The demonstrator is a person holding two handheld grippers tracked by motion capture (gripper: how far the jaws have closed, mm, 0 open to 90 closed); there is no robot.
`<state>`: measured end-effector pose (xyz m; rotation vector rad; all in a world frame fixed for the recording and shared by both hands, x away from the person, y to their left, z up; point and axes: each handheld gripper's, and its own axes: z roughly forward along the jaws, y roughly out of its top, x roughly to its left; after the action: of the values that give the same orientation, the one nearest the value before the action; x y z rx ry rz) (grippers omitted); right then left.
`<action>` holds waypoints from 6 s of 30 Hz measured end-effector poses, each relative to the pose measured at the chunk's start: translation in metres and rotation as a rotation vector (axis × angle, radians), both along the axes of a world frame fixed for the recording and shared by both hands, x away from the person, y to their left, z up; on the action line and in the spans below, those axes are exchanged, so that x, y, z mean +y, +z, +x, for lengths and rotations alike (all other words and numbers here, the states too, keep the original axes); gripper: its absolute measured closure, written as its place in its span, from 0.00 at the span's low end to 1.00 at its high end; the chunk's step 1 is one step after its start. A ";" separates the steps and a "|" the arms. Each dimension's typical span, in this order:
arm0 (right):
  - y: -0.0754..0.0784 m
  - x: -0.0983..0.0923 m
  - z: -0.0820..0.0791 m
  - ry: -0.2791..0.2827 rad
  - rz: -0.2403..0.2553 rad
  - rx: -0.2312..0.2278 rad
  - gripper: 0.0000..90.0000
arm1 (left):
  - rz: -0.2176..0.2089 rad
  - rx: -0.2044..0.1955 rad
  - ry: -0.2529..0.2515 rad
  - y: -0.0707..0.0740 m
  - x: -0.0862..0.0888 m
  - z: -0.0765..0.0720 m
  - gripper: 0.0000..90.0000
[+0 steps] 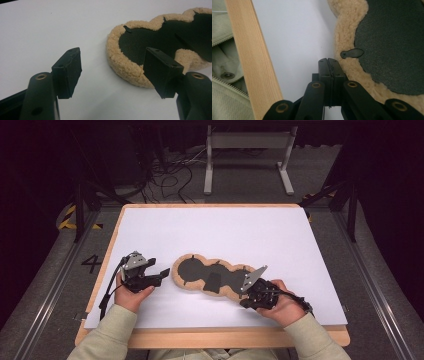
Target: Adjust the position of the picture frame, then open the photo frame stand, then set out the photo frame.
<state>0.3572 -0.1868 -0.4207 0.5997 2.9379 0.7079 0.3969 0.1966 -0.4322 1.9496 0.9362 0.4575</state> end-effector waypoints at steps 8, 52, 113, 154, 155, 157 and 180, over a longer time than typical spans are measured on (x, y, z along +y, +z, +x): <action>-0.006 0.001 0.003 -0.025 -0.046 -0.040 1.00 | 0.001 -0.002 -0.004 0.001 -0.001 -0.001 0.35; 0.020 -0.028 0.004 -0.204 0.197 -0.146 1.00 | -0.010 -0.010 -0.084 0.016 -0.023 -0.005 0.36; 0.007 0.017 0.046 -0.232 0.339 -0.094 1.00 | 0.022 -0.009 -0.090 0.014 -0.025 -0.009 0.36; 0.041 -0.046 0.050 -0.438 0.297 -0.177 0.29 | -0.016 0.269 0.062 0.014 -0.024 -0.001 0.32; 0.040 -0.049 0.051 -0.444 0.298 -0.172 0.29 | -0.027 0.283 0.071 0.011 -0.023 0.001 0.31; 0.039 -0.051 0.052 -0.450 0.301 -0.168 0.28 | -0.027 0.293 0.068 0.010 -0.023 0.002 0.28; -0.009 -0.069 0.078 -0.622 0.348 0.030 0.19 | -0.111 0.478 0.074 -0.020 -0.037 0.024 0.21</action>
<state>0.4356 -0.2558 -0.4296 1.4641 2.4200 1.1121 0.4213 0.1599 -0.4522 1.9620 1.3063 -0.0292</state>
